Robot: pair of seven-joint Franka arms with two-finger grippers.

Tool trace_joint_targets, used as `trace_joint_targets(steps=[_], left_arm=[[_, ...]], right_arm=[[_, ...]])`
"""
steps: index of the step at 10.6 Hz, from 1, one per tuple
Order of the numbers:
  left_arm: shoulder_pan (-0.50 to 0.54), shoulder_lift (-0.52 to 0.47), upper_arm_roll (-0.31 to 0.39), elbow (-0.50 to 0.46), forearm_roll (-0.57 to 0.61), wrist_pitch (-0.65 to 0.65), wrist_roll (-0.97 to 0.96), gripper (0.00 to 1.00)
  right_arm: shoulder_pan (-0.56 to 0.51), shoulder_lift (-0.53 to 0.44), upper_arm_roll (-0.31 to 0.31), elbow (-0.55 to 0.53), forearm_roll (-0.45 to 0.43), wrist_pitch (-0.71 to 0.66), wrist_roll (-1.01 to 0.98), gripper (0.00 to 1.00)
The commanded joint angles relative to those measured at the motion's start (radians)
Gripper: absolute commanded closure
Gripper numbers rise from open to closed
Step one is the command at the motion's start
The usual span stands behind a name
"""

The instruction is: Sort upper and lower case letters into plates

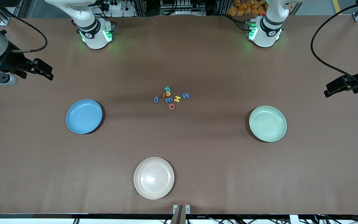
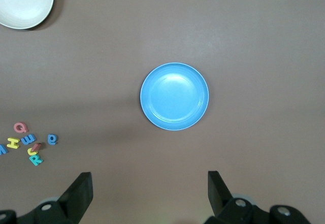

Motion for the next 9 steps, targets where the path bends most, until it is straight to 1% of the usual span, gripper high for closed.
trace_joint_targets(steps=[1,6,8,9], left_arm=[[0.005,-0.018,-0.009,-0.006,0.013,0.004,0.018,0.00],[-0.006,-0.018,-0.011,-0.006,0.014,0.004,0.020,0.00],[-0.003,-0.021,-0.035,-0.006,0.010,0.004,0.032,0.00],[-0.003,-0.020,-0.034,-0.008,0.002,0.004,0.032,0.00]], right_arm=[[0.003,0.000,0.005,0.013,0.019,-0.018,0.002,0.00],[0.002,0.008,0.003,0.016,0.019,-0.020,-0.001,0.00],[0.002,0.008,0.003,0.014,0.019,-0.020,0.000,0.00],[0.002,0.010,0.003,0.014,0.019,-0.020,0.000,0.00]])
